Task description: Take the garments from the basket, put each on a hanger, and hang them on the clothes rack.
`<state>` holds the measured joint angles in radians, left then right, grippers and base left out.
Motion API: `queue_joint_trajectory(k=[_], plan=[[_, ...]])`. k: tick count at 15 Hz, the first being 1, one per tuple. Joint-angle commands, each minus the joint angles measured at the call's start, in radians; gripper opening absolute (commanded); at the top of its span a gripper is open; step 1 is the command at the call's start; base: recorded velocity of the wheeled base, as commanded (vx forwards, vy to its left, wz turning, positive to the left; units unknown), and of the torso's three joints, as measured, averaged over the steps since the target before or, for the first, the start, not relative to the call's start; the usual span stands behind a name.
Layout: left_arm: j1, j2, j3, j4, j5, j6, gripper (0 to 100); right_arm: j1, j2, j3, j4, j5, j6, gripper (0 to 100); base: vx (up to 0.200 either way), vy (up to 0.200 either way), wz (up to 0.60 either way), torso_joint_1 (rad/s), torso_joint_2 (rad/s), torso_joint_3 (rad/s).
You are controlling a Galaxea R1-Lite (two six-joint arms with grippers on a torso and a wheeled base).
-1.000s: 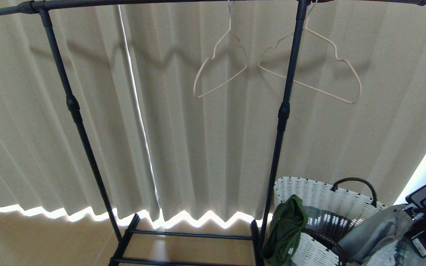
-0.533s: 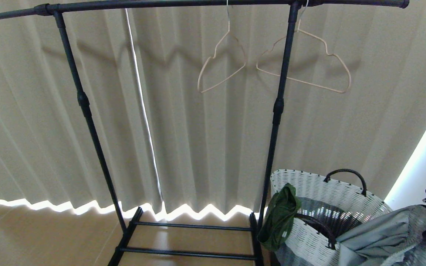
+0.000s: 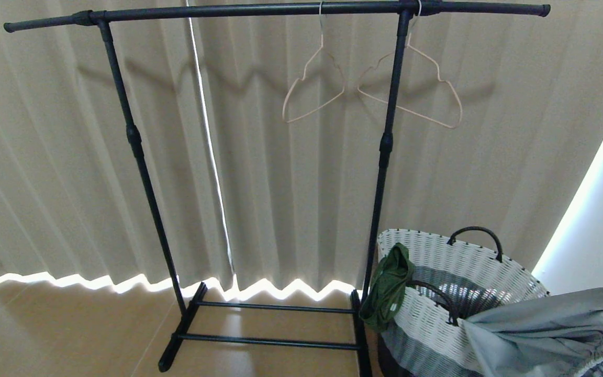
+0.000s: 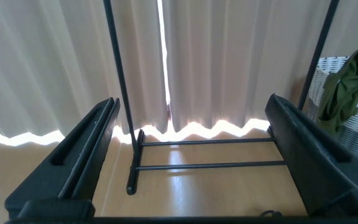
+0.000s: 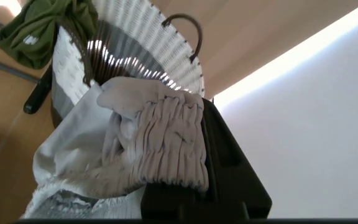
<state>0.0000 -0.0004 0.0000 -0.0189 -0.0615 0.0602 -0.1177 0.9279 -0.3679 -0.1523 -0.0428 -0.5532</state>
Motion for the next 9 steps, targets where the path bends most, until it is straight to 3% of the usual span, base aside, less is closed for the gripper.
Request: queue_joint_trajectory(k=[1, 5, 9], plan=[[0.000, 0.000, 0.000, -0.001, 0.000, 0.000, 100, 0.001, -0.018, 0.001, 0.000, 0.000, -0.001, 0, 0.000, 0.000, 0.00, 0.000, 0.00, 0.000], [0.000, 0.000, 0.000, -0.001, 0.000, -0.002, 100, 0.004, -0.018, 0.007, 0.004, 0.000, -0.002, 0, 0.000, 0.000, 0.00, 0.000, 0.00, 0.000], [0.000, 0.000, 0.000, -0.001, 0.002, 0.000, 100, 0.006, -0.018, 0.014, 0.005, -0.002, -0.005, 0, 0.000, 0.200, 0.00, -0.004, 0.00, 0.005]])
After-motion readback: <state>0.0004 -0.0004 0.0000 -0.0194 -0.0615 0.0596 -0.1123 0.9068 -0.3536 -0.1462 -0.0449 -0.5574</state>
